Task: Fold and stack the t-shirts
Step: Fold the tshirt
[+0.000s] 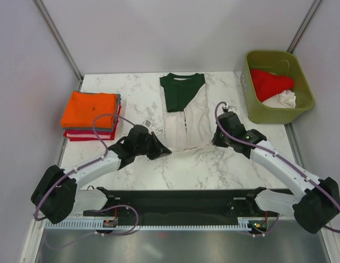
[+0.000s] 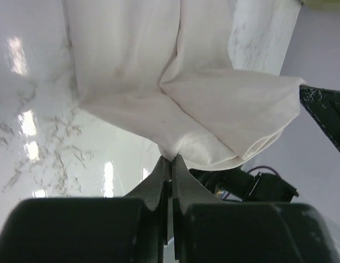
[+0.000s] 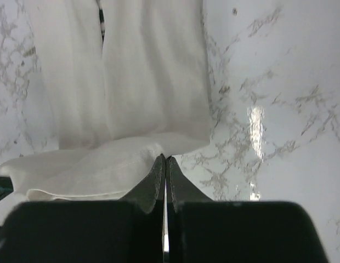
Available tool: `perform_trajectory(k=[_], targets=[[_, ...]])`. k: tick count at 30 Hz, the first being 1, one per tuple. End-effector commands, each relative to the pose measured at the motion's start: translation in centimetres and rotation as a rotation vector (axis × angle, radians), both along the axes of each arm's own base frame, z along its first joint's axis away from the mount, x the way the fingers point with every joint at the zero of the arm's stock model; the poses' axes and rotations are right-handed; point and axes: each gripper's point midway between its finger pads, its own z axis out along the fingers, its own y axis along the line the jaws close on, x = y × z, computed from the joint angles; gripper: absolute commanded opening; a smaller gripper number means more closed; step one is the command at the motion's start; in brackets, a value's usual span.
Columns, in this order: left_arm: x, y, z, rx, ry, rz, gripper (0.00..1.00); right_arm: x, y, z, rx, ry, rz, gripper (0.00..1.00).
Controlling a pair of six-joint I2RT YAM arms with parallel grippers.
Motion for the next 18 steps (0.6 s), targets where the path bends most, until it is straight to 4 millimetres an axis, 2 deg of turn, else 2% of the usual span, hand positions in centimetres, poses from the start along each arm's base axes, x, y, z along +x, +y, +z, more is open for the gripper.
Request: perform_trajectory(k=[1,3,4,5,9,14,15,16,18], targets=[[4.4,0.2,3.1,-0.021,-0.118,0.031,0.02,4.8,-0.4,2.7,-0.023,-0.103,-0.039,0.0],[6.4,0.9,2.6,0.001,-0.106,0.074,0.02,6.9,-0.6,2.7,-0.031,-0.099,-0.06,0.0],[7.5,0.8,3.4,-0.005,-0.123,0.084,0.02,7.6,-0.7,2.6,-0.036,-0.097,-0.067,0.0],[8.6,1.2,3.3,0.003,-0.127,0.103,0.02,8.3,-1.0,2.6,-0.039,-0.099,-0.079,0.0],[12.7,1.0,3.1,0.032,-0.129,0.141,0.02,11.9,-1.2,2.1,-0.057,-0.089,-0.114,0.0],[16.2,0.4,2.3,0.038,-0.111,0.15,0.02,15.0,-1.0,0.4,-0.05,-0.044,-0.122,0.0],[17.1,0.1,2.9,0.029,-0.123,0.151,0.02,15.8,-0.7,-0.1,-0.049,-0.033,-0.119,0.0],[17.5,-0.1,1.8,0.037,-0.101,0.149,0.02,16.3,-0.7,-0.3,-0.047,-0.028,-0.122,0.0],[18.6,-0.2,2.2,0.029,-0.11,0.155,0.02,17.5,-0.8,-0.5,-0.046,-0.026,-0.133,0.0]])
